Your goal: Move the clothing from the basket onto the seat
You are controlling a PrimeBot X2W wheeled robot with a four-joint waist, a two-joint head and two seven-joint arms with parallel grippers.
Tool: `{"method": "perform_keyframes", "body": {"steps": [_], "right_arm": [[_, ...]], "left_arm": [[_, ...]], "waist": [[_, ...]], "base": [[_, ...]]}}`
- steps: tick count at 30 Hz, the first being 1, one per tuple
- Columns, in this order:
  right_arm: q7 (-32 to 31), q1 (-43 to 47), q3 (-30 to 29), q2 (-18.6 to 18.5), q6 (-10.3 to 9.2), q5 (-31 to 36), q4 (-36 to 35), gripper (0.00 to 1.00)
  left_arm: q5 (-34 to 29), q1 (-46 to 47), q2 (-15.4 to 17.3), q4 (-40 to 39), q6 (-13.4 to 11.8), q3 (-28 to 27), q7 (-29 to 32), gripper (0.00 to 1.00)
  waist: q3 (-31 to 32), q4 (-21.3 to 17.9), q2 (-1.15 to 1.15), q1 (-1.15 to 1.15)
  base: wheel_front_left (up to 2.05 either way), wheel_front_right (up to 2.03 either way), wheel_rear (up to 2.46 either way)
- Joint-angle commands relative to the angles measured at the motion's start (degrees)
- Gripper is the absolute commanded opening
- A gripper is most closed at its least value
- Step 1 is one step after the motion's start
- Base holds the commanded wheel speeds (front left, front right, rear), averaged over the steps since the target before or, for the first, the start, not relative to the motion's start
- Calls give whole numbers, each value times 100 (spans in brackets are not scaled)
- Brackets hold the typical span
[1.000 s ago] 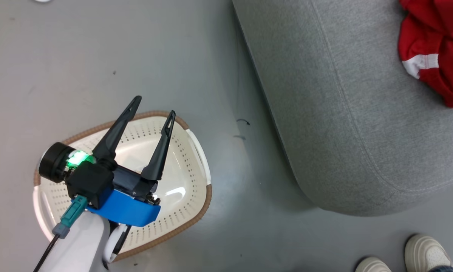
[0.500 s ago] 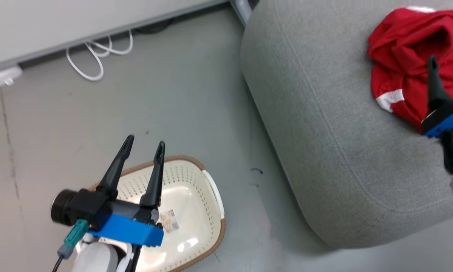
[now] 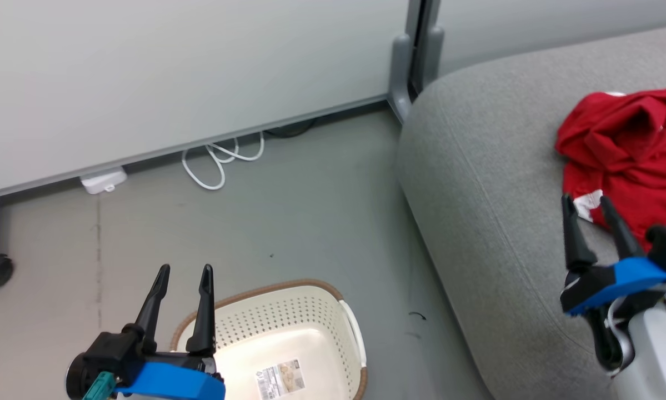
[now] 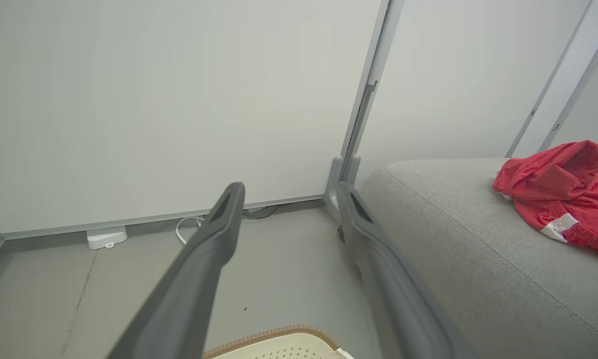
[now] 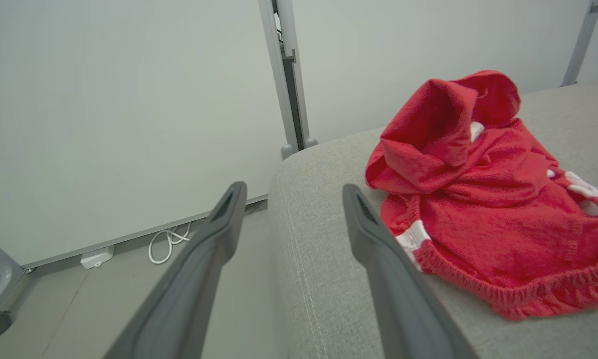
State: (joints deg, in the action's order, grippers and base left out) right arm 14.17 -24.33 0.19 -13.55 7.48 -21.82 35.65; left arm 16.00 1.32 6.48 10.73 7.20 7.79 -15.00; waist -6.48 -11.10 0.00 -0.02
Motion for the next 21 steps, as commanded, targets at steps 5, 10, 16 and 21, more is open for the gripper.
{"method": "perform_keyframes", "body": {"steps": [5,10,16,21], "right_arm": [[-113,763,-108,290,3,376,-650,100],[-242,1464,-144,492,3,921,-1426,100],[-476,1851,-124,670,3,1136,-1845,100],[-601,2065,-27,787,3,1216,-2028,100]], "left_arm": [[-81,-231,-67,86,43,-187,-25,100],[-95,-383,-79,184,44,-349,-25,100],[-60,-399,-62,297,28,-457,-25,100],[-9,-352,-27,423,28,-440,-25,100]], "waist": [[401,434,0,2],[584,730,0,2],[654,986,0,2],[712,1182,0,2]], "base": [[0,0,0],[0,0,0],[0,0,0],[0,0,0]]}}
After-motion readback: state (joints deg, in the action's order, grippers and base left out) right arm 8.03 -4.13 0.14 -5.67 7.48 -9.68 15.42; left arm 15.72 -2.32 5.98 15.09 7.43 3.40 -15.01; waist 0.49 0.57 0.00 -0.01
